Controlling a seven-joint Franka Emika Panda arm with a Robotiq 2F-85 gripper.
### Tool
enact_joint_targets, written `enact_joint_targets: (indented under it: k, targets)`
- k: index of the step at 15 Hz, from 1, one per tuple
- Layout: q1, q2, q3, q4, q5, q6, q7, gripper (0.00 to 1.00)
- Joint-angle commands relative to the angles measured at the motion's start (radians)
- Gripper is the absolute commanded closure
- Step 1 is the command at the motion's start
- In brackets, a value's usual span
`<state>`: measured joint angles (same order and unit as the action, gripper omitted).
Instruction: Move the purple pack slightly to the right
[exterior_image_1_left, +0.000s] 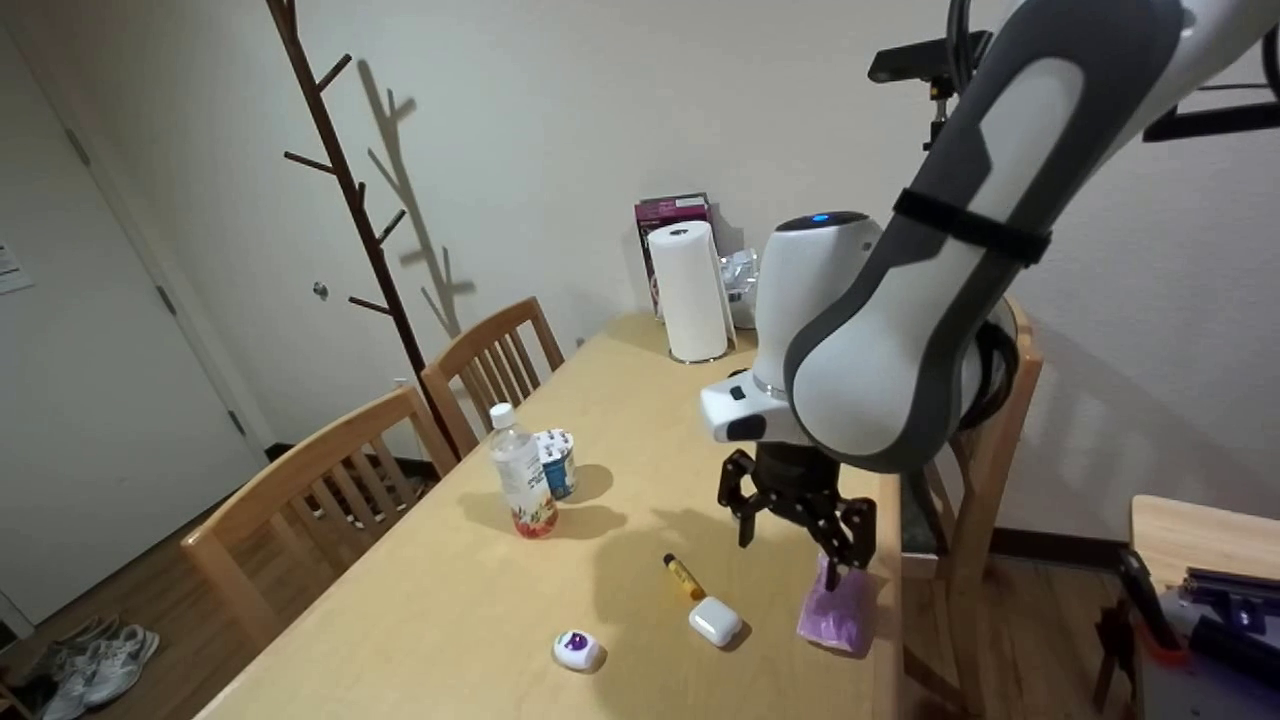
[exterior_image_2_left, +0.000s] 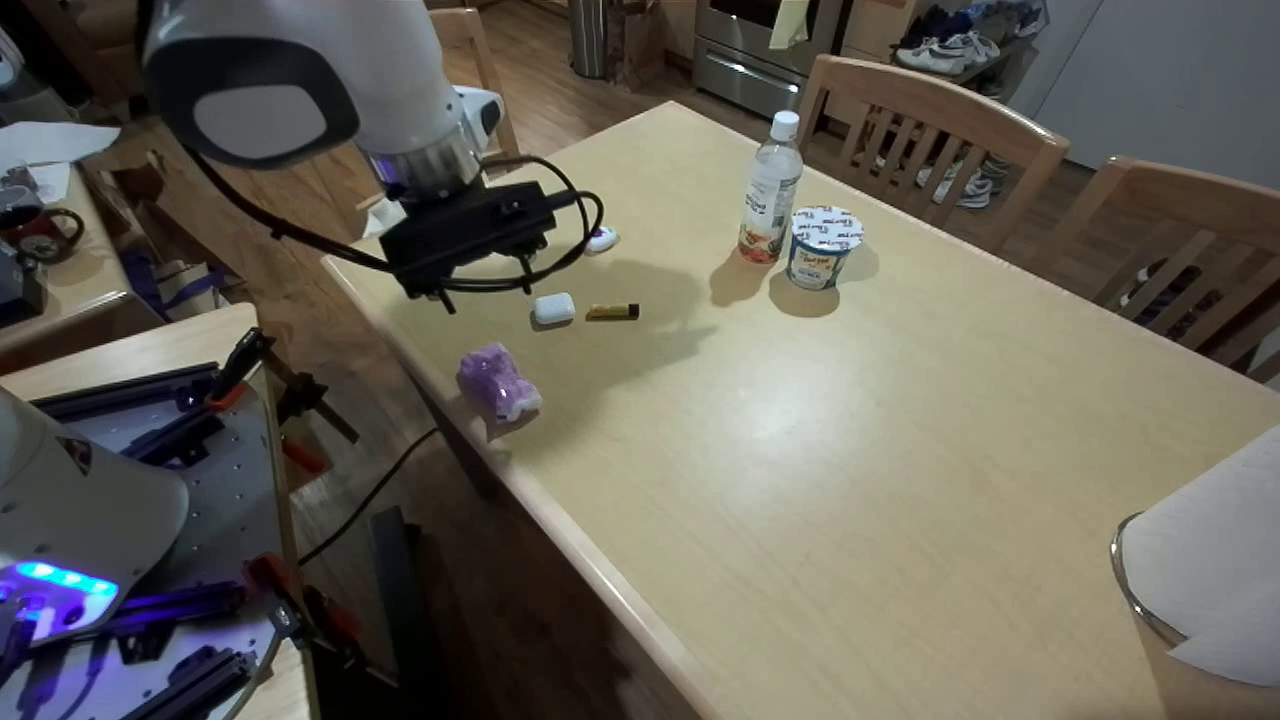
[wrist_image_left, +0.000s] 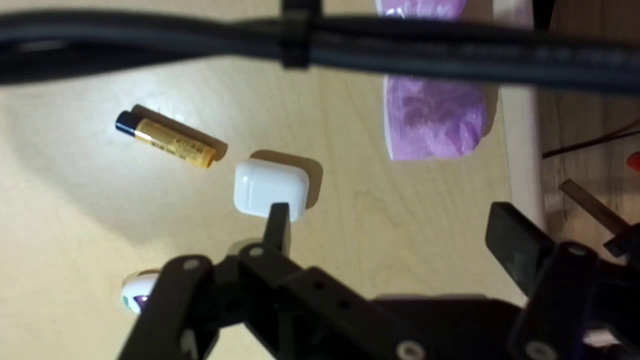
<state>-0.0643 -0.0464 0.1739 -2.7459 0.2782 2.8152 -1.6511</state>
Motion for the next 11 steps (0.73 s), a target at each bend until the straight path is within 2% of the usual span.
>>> enact_joint_targets:
  k: [1, 3, 4, 6, 11]
  targets:
    - [0.119, -0.117, -0.04, -0.057, 0.031, -0.036, 0.062, 0.0]
    - [0.176, -0.127, -0.056, -0.052, 0.024, -0.049, 0.104, 0.0]
    - [0.174, -0.085, -0.085, -0.031, -0.015, -0.032, 0.087, 0.0]
    - [0.204, -0.093, -0.098, -0.032, -0.015, -0.033, 0.097, 0.0]
    - [0.202, -0.087, -0.115, -0.032, -0.016, -0.034, 0.095, 0.0]
